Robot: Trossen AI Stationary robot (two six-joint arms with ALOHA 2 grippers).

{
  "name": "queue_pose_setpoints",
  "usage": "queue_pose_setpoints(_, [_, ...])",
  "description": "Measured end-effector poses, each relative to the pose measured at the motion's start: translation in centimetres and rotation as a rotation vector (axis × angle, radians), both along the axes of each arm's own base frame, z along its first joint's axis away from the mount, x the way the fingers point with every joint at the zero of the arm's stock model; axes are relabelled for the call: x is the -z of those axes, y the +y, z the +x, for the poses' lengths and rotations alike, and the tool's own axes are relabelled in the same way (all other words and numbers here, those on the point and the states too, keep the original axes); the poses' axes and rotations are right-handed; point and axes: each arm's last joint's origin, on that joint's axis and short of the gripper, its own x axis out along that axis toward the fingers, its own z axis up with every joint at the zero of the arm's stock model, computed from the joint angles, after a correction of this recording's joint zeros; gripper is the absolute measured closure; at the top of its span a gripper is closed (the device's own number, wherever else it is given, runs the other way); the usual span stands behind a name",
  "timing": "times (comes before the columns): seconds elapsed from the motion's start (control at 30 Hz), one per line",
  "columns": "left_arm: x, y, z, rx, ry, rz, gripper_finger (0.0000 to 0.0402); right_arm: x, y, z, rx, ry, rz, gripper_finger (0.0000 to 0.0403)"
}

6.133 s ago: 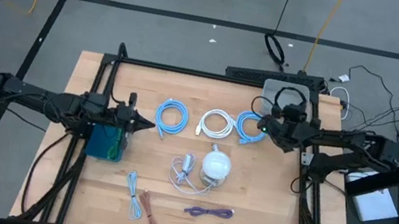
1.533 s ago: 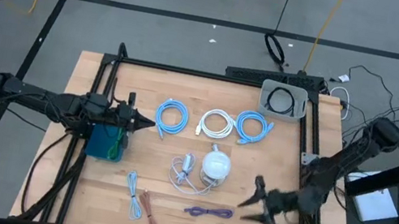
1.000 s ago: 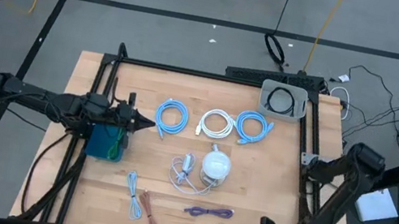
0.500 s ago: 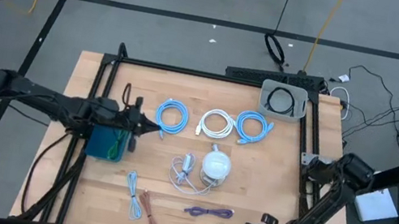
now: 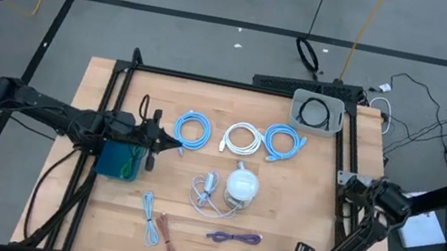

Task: Pick & Place USB Port
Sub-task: Put the red charger cable into the blue bin

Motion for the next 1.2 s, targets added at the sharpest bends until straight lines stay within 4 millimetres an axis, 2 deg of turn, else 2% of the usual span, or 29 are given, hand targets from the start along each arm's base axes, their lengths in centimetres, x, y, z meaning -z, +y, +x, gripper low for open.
queue_pose_setpoints(0.2, [0.0, 0.0, 0.0, 0.001, 0.001, -0.001, 0.038, 1.2, -0.4, -0.2, 0.001, 0.021, -0.08, 0.0269])
queue_pose_setpoints(0.43, [0.0, 0.0, 0.0, 0.001, 0.001, -0.004, 0.038, 2.2, -1.5, -0.8, 0.019, 0.012, -0.146, 0.0377])
queue_pose_setpoints(0.63, [0.0, 0.0, 0.0, 0.001, -0.003, -0.004, 0.038, 1.9, -2.2, -0.9, 0.092, -0.06, -0.242, 0.0376])
queue_pose_setpoints(0.77, [0.0, 0.0, 0.0, -0.001, -0.005, -0.014, 0.038, -0.1, -3.1, -0.7, 0.15, -0.319, -0.354, 0.0382])
queue_pose_setpoints(0.83, [-0.1, 0.0, 0.0, -0.002, -0.009, -0.018, 0.038, -1.1, -4.3, -1.2, 0.157, -0.368, -0.44, 0.0382])
queue_pose_setpoints(0.93, [-0.2, 0.0, 0.0, -0.001, -0.025, -0.021, 0.038, -3.9, -4.1, -1.0, 0.226, -0.488, -0.367, 0.0382])
queue_pose_setpoints(1.07, [-0.2, -0.1, 0.1, 0.021, -0.025, -0.025, 0.038, -5.3, -4.7, -1.2, 0.215, -0.518, -0.38, 0.0382])
queue_pose_setpoints(1.2, [-0.2, -0.1, 0.1, 0.022, -0.028, -0.025, 0.038, -7.8, -4.6, -0.9, 0.222, -0.64, -0.352, 0.0382])
